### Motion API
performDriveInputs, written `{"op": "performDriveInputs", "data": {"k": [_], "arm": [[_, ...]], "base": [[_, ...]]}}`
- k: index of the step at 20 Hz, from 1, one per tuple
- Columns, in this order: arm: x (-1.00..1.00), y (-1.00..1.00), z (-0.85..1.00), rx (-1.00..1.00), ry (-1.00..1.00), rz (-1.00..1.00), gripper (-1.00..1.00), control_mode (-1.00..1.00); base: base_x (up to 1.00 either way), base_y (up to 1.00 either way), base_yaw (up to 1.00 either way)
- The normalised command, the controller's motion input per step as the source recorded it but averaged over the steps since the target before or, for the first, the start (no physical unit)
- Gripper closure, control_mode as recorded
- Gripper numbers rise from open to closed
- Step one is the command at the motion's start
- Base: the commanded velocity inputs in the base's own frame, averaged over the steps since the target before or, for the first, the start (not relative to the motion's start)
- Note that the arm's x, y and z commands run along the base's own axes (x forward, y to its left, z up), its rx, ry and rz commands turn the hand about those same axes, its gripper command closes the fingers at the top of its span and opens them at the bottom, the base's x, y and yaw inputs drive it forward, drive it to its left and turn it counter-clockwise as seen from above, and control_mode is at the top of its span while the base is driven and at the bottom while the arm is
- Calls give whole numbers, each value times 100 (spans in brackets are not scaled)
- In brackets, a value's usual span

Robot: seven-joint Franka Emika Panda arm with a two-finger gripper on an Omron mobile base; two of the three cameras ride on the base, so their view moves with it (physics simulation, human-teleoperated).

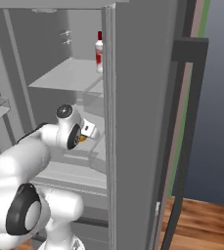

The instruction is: Place the liquor on the top shelf of the fridge to keep it out of children's reach, and place the orange and apple on lower shelves for easy access.

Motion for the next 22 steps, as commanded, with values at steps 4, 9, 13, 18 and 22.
{"op": "performDriveInputs", "data": {"k": [4,9,13,18,22], "arm": [[54,-7,-23,0,0,0,100,-100],[54,-9,-26,0,0,0,100,-100],[52,-9,-32,0,0,0,100,-100],[50,-6,-33,0,0,0,100,-100],[47,-1,-30,0,0,0,-100,-100]], "base": [[0,0,0],[0,0,0],[0,0,0],[0,0,0],[0,0,0]]}}
